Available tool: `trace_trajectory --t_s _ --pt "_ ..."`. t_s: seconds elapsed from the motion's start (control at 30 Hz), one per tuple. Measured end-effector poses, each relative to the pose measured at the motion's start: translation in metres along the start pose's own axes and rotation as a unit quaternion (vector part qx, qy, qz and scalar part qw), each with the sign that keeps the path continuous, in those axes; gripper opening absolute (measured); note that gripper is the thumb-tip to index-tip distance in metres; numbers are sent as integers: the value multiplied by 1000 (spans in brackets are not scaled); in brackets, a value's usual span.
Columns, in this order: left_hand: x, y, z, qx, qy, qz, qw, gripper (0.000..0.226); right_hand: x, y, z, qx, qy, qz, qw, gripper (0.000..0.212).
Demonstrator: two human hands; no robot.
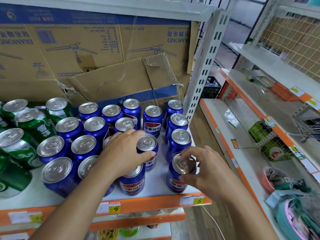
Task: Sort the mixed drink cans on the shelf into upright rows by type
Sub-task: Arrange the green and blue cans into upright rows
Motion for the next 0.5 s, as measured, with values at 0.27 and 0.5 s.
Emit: trace_trajectory --t_s 0.27,0.5 --pt "-2 2 -4 -15 16 9 1000 52 3 2 2 -7 -1 -45 999 34" --pt "-2 3 -4 -8 20 3 1000 54 6 3 0 -17 14 -74 997 28"
Point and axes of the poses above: each hand's wrist, its own x-axis towards the middle knuckle, its own z-axis out of the palm, y = z × x, the point moved 9 cm from there along x, towards the middle knuckle, and after that the axes turned 4 degrees about -z, right-handed, at the moved point
